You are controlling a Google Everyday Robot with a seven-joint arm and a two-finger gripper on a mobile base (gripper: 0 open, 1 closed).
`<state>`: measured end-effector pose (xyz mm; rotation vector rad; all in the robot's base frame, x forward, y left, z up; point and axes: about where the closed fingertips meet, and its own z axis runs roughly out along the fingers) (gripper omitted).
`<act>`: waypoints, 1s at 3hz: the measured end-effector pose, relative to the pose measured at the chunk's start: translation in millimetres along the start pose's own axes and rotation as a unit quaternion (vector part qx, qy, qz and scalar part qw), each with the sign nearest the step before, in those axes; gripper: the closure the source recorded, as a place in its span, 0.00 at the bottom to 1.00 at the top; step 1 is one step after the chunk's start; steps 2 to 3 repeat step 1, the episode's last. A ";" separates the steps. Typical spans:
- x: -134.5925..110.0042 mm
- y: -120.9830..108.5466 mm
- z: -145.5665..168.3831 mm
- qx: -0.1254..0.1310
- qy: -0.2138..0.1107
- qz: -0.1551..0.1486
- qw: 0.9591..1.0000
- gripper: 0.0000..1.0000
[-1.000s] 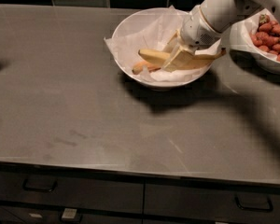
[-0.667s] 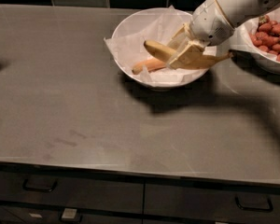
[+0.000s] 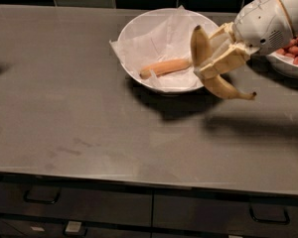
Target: Pick banana from white bowl
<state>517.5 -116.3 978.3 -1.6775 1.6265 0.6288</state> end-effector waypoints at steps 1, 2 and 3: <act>4.1 3.2 -3.1 0.002 0.001 0.005 1.000 1.00; 4.1 3.2 -3.1 0.002 0.001 0.005 1.000 1.00; 4.1 3.2 -3.1 0.002 0.001 0.005 1.000 1.00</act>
Offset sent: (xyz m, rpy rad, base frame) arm 0.0000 0.0000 0.0000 0.0000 0.0000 0.0000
